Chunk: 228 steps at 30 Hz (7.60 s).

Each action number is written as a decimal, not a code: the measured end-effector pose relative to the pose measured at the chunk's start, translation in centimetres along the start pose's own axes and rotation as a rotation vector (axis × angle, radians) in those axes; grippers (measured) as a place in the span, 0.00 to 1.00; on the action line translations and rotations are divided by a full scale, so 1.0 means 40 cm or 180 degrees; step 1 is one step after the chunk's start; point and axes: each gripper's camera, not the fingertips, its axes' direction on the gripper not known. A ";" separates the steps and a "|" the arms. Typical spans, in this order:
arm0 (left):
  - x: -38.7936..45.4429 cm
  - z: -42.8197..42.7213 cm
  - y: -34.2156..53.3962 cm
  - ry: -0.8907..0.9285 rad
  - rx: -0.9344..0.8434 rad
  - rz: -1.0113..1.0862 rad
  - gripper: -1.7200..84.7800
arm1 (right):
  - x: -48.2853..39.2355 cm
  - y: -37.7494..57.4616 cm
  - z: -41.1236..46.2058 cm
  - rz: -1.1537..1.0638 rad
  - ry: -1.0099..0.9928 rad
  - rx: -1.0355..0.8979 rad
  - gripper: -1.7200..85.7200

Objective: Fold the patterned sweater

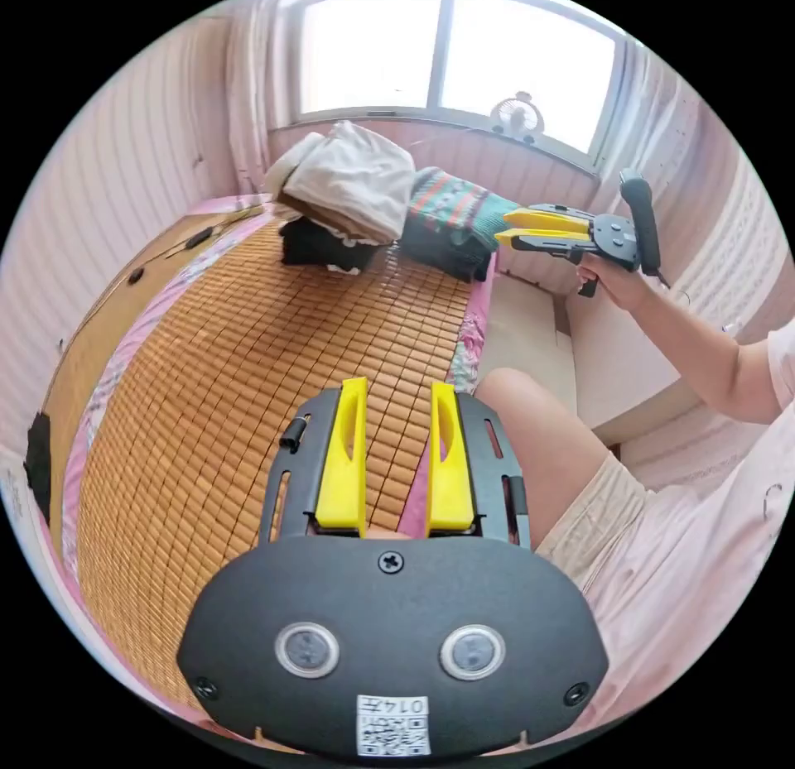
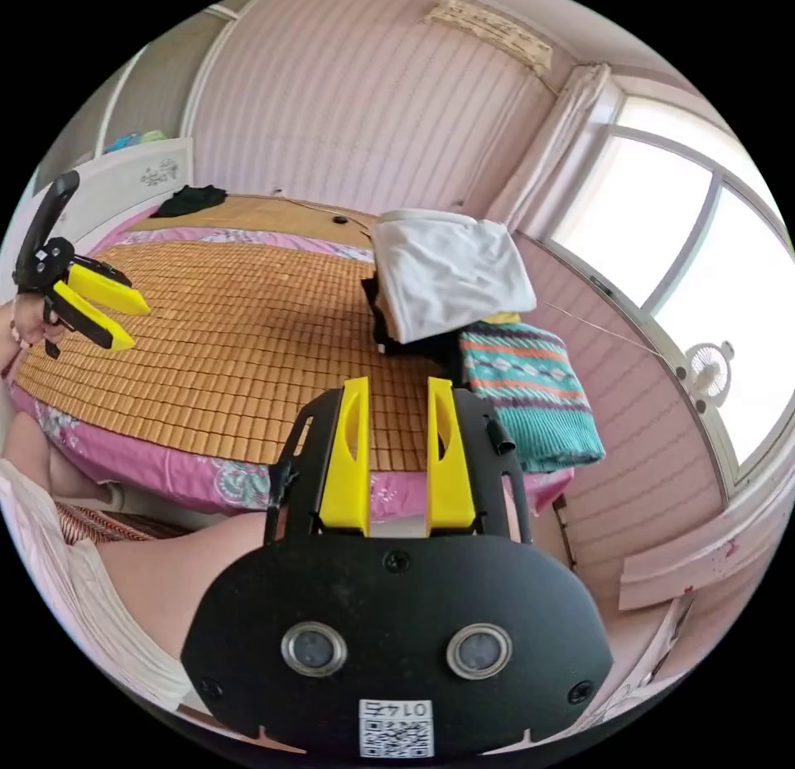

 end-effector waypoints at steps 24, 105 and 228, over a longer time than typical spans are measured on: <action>0.064 0.576 -0.931 0.0587 -0.0568 -0.0163 0.14 | 0.602 0.155 0.161 0.1306 -0.0305 -0.0412 0.07; -0.722 -0.364 0.879 -0.0584 0.0070 -0.2396 0.12 | -0.605 -0.816 0.123 -0.0133 -0.2069 -0.0230 0.08; -1.050 -0.092 0.711 -0.0868 0.0351 -0.1990 0.02 | -0.439 -0.804 0.391 -0.0199 -0.1029 -0.0658 0.11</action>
